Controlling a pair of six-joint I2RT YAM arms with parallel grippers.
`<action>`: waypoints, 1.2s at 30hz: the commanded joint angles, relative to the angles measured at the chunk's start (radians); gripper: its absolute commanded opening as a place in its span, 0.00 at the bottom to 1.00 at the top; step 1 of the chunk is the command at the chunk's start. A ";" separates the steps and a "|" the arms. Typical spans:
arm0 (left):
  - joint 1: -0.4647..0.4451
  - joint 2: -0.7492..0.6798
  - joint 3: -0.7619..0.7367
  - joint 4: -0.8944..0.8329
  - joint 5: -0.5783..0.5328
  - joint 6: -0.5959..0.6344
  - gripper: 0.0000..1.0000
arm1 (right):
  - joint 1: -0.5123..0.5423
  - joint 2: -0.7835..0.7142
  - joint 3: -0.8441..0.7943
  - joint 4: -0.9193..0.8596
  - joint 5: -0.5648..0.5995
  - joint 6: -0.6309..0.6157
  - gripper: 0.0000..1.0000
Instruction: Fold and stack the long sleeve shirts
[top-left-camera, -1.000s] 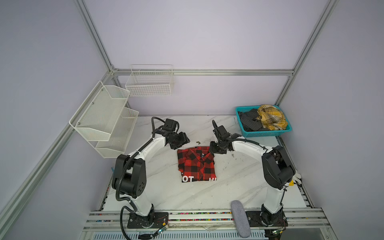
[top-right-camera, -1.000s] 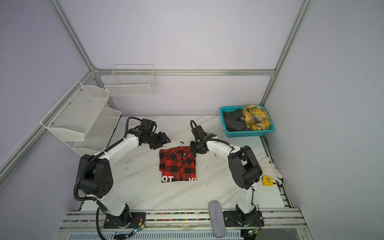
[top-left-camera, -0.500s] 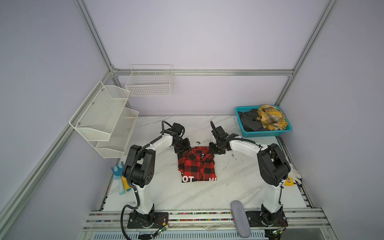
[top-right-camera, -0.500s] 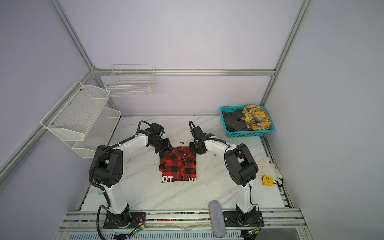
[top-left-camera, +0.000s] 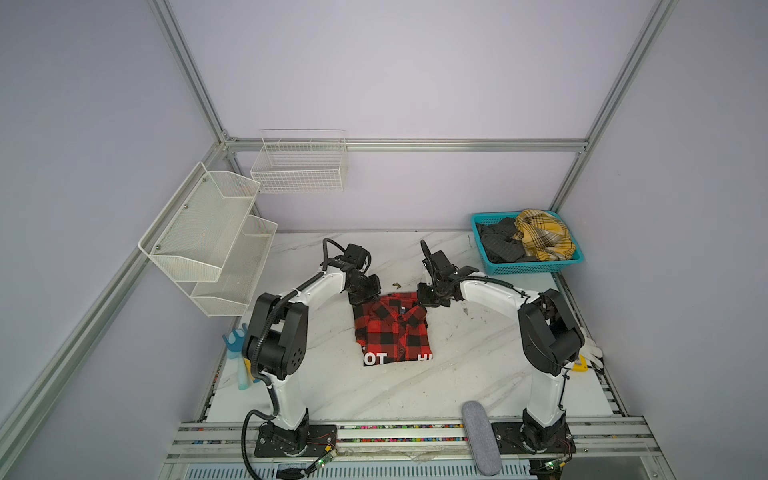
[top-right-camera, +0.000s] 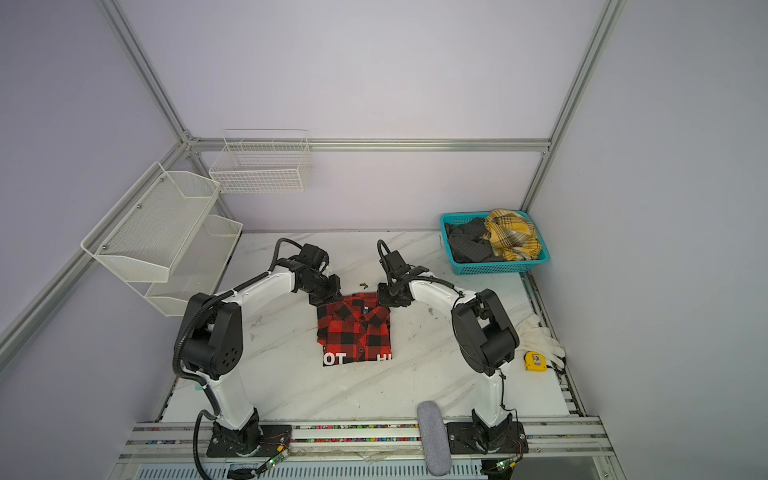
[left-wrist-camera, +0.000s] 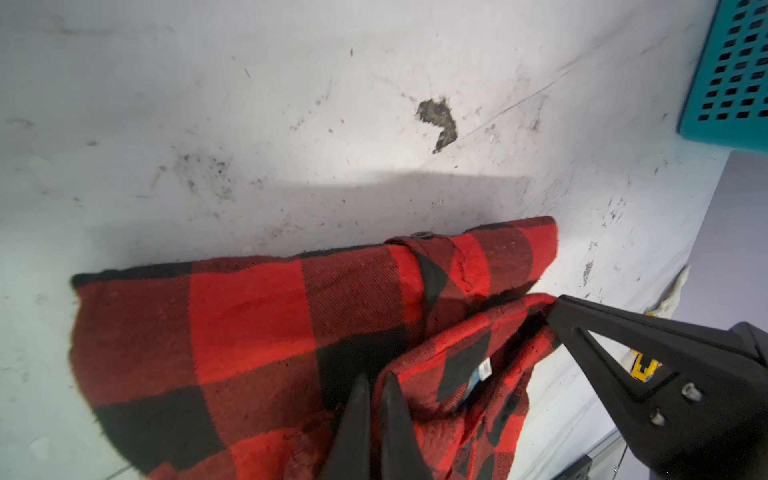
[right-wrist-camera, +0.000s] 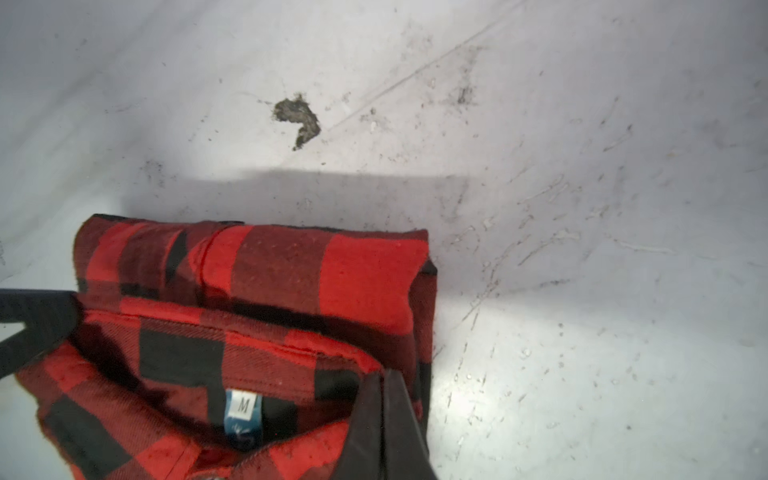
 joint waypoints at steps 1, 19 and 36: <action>0.001 -0.164 -0.092 0.006 -0.102 -0.008 0.00 | 0.039 -0.092 0.050 -0.029 0.044 0.015 0.00; 0.073 -0.069 -0.089 0.102 -0.215 0.010 0.00 | 0.088 0.134 0.261 -0.034 0.104 0.047 0.00; 0.087 -0.058 -0.019 0.116 -0.163 0.002 0.00 | 0.053 0.127 0.275 -0.031 0.149 0.059 0.00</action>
